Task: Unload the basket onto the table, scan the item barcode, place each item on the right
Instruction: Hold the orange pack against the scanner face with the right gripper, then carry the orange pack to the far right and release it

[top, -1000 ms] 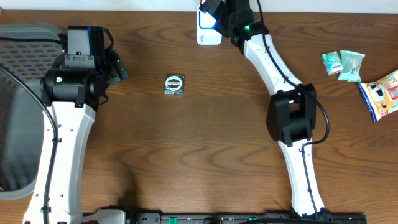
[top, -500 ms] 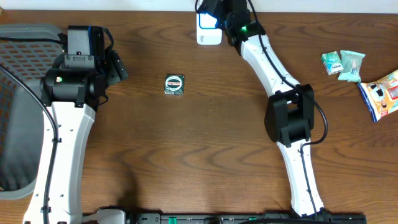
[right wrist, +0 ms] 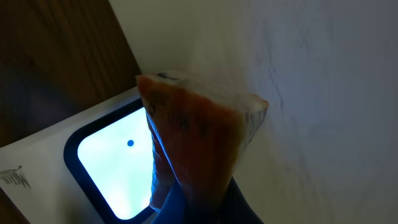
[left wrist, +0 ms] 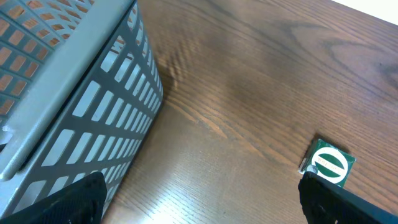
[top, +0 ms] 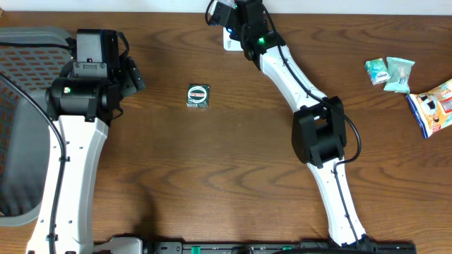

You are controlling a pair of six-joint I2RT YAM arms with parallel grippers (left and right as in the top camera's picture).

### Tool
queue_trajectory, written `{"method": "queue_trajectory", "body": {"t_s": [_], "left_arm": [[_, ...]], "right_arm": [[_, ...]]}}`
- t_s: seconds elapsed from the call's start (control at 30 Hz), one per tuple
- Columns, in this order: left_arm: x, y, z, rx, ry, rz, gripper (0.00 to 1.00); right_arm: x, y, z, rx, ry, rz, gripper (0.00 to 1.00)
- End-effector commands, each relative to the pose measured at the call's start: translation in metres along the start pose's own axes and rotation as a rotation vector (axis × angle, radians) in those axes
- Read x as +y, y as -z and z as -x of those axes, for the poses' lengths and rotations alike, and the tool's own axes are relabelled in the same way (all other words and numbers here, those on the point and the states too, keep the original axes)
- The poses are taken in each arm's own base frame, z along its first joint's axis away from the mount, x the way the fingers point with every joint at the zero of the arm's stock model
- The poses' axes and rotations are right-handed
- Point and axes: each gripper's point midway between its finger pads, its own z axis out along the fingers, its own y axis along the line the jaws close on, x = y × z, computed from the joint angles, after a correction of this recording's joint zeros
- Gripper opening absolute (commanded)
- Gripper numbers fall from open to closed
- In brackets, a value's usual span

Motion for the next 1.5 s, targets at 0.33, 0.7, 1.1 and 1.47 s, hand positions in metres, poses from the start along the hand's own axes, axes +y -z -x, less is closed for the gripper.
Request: {"method": "queue_trajectory", "body": {"t_s": [0.33, 0.7, 1.1, 1.47], "left_arm": [[0.003, -0.001, 0.001, -0.002, -0.011, 0.016, 0.98], [0.003, -0.001, 0.001, -0.001, -0.011, 0.016, 0.98], [0.003, -0.001, 0.001, -0.002, -0.011, 0.016, 0.98], [0.003, -0.001, 0.001, -0.002, -0.011, 0.016, 0.98]], "right_arm": [[-0.078, 0.038, -0.011, -0.094, -0.393, -0.012, 0.01], [-0.134, 0.072, -0.198, 0.247, -0.744, -0.025, 0.01], [-0.107, 0.147, -0.407, 0.702, -1.095, -0.009, 0.01], [-0.051, 0.151, -0.467, 0.783, -1.226, 0.048, 0.99]]}}
